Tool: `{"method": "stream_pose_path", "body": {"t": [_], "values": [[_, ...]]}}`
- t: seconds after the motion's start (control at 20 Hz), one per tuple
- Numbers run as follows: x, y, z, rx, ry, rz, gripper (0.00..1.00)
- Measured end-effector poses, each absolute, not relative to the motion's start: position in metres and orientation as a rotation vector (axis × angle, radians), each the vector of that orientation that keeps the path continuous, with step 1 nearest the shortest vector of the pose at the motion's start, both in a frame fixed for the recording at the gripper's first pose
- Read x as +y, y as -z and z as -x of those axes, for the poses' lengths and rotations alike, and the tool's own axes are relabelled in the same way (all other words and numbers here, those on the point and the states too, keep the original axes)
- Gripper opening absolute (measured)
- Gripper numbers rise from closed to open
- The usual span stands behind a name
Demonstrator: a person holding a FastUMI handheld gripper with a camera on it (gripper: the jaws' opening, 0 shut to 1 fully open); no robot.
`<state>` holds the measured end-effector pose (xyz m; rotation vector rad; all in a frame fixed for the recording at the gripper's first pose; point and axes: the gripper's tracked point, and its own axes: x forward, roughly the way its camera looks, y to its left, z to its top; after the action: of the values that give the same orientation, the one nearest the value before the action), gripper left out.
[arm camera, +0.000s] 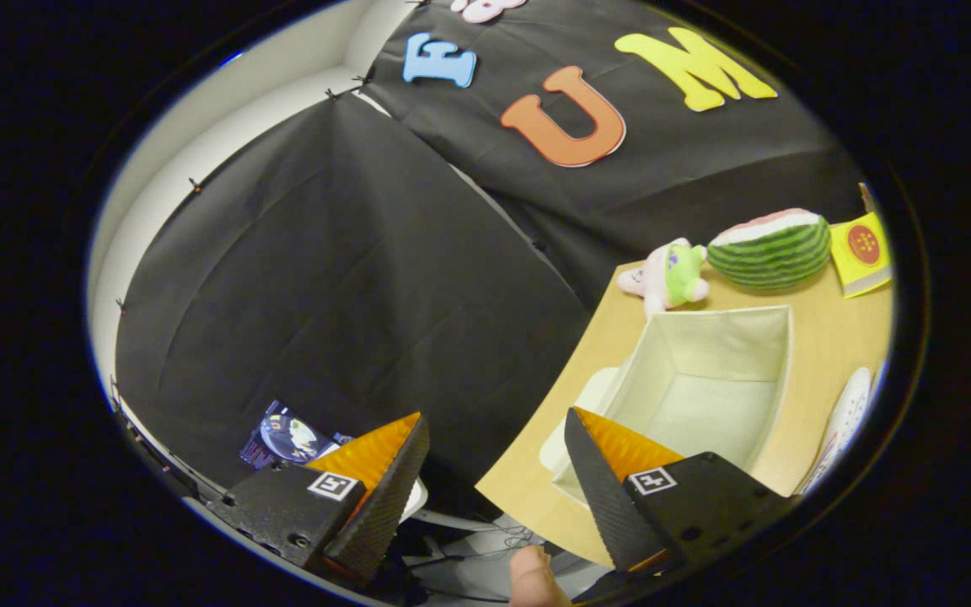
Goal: Open the storage box then place both shoes into the box .Put the left shoe in first, then the right shoe, with the right side of both shoes facing outward in a uniform manner.
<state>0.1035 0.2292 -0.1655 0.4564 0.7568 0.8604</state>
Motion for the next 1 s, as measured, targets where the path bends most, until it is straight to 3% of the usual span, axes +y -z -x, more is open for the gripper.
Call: {"method": "stream_pose_path", "body": {"t": [0.75,1.0], "values": [[-0.03,0.315,-0.141,0.896,-0.314,-0.152,1.0],[-0.091,0.371,-0.145,1.001,-0.204,-0.023,1.0]]}}
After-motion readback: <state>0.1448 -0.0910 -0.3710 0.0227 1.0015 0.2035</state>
